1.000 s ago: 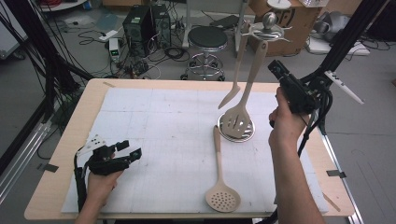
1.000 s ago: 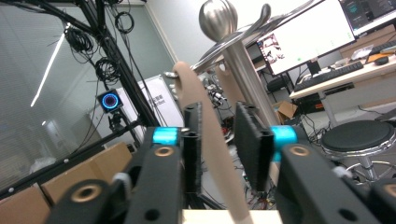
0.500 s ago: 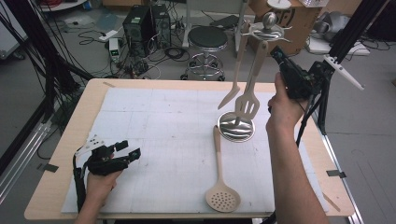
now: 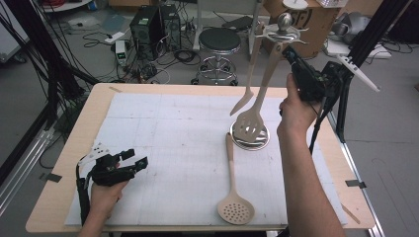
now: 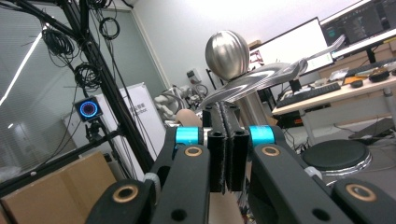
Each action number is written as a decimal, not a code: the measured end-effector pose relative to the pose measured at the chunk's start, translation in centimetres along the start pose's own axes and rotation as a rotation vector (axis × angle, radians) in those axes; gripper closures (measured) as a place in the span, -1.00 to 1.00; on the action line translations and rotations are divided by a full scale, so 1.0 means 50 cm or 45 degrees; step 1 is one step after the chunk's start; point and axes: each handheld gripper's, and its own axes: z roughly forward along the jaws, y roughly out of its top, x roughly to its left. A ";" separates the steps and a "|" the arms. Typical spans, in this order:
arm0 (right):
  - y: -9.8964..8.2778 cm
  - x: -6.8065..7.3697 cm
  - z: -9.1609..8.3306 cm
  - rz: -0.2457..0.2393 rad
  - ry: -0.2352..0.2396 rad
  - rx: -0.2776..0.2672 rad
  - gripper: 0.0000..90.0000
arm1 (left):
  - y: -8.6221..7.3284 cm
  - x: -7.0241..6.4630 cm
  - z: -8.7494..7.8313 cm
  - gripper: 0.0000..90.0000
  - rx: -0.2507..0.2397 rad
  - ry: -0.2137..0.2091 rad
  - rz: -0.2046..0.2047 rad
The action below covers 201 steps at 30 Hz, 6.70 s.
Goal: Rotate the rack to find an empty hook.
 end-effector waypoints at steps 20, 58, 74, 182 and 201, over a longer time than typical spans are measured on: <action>-0.010 0.035 0.008 -0.048 0.045 0.013 0.99 | -0.001 0.003 -0.004 -0.47 0.001 0.004 -0.003; 0.021 -0.058 -0.017 0.044 -0.016 -0.002 0.99 | -0.001 0.004 -0.005 -0.47 0.004 0.011 -0.004; 0.028 -0.031 -0.016 -0.045 -0.004 0.009 0.99 | -0.002 0.000 -0.001 -0.47 0.006 0.006 -0.001; -0.028 0.002 -0.028 -0.067 -0.003 0.027 0.49 | -0.002 -0.001 0.000 -0.46 0.002 0.004 -0.001; -0.054 -0.012 -0.075 0.004 0.028 0.070 0.19 | 0.003 -0.007 0.017 -0.46 -0.007 -0.010 0.012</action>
